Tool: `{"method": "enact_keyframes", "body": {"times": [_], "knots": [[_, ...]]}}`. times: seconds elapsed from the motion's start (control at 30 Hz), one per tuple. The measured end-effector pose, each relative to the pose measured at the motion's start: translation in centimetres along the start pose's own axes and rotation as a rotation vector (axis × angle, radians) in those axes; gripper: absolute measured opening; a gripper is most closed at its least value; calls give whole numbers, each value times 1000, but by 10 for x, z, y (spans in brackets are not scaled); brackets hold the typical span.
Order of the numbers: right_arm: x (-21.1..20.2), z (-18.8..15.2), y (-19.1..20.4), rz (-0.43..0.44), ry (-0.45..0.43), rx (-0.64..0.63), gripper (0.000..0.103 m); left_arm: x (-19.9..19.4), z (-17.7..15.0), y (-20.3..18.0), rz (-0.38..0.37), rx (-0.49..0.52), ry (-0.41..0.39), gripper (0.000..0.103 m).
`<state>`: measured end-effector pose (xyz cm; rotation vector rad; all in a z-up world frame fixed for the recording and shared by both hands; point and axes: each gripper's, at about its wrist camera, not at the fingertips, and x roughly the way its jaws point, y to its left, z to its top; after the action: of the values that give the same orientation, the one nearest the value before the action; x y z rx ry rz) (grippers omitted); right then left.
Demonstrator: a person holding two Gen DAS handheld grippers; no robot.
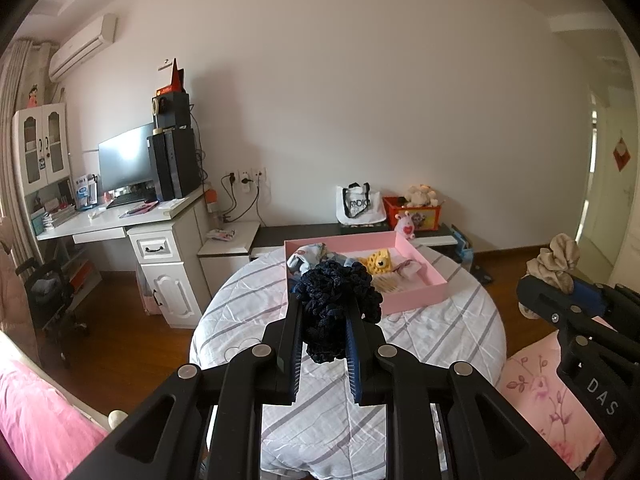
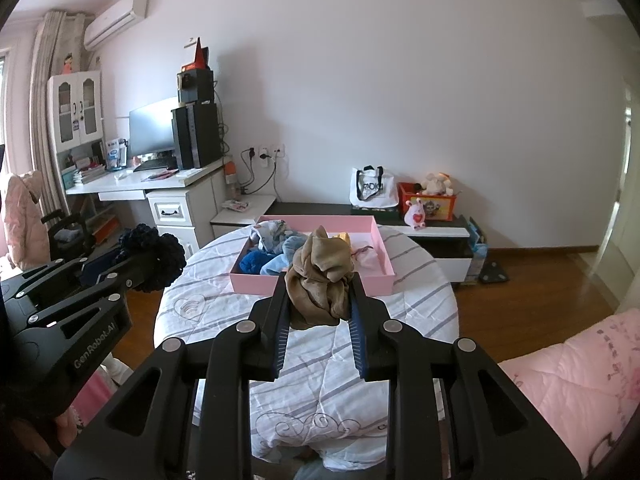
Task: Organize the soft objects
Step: 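Lift and hold both scrunchies above the bed with both grippers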
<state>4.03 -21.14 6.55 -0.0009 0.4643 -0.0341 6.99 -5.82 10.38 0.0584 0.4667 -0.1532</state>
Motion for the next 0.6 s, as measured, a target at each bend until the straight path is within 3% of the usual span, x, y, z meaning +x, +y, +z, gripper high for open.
{"method": "enact_keyframes", "body": {"times": [0.6], "knots": [[18, 2, -3, -15, 34, 18, 24, 22, 3, 3, -7, -5, 37, 16]]}}
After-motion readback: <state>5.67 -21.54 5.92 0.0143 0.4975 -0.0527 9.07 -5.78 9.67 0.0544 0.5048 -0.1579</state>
